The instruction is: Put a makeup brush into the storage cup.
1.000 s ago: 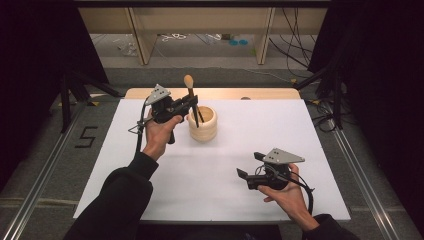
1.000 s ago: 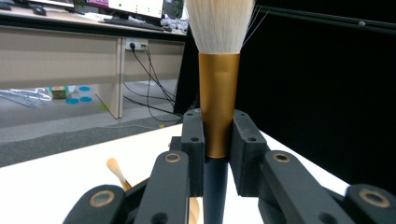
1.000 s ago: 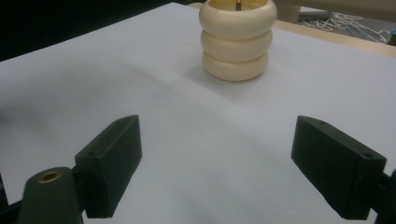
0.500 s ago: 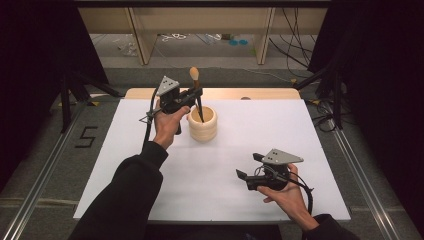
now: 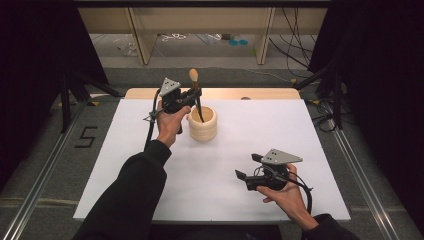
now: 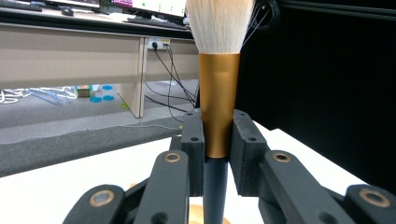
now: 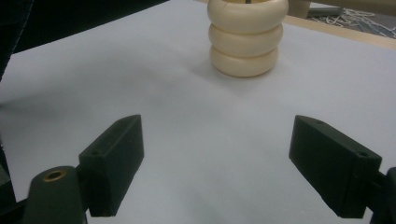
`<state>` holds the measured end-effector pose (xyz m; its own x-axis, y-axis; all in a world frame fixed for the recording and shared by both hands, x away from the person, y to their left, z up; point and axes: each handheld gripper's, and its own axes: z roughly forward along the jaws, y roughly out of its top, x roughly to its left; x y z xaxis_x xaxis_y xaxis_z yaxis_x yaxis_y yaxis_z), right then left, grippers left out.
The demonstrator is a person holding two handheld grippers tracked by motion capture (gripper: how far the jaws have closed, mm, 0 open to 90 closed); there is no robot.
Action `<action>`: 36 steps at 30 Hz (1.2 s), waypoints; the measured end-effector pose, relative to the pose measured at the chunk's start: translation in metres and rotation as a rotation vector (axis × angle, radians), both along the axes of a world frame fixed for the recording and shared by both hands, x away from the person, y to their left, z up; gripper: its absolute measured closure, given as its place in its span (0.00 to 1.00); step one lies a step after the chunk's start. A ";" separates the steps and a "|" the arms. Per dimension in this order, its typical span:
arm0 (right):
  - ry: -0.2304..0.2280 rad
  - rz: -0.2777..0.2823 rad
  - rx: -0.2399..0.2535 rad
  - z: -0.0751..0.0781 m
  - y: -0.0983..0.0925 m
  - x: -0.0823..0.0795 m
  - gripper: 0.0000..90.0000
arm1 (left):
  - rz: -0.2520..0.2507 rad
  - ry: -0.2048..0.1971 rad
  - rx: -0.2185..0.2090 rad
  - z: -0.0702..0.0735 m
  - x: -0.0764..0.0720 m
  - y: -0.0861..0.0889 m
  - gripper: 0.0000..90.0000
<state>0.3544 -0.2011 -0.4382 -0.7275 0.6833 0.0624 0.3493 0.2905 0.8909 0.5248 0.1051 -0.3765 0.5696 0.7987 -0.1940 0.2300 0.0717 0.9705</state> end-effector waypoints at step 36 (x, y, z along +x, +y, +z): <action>0.018 0.008 -0.004 0.000 0.001 0.000 0.22 | 0.016 0.102 0.058 -0.040 0.005 -0.005 0.68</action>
<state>0.3539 -0.2004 -0.4384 -0.7317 0.6777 0.0727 0.3629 0.2970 0.8832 0.5297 0.1002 -0.4162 0.5366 0.8187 -0.2042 0.3275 0.0209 0.9446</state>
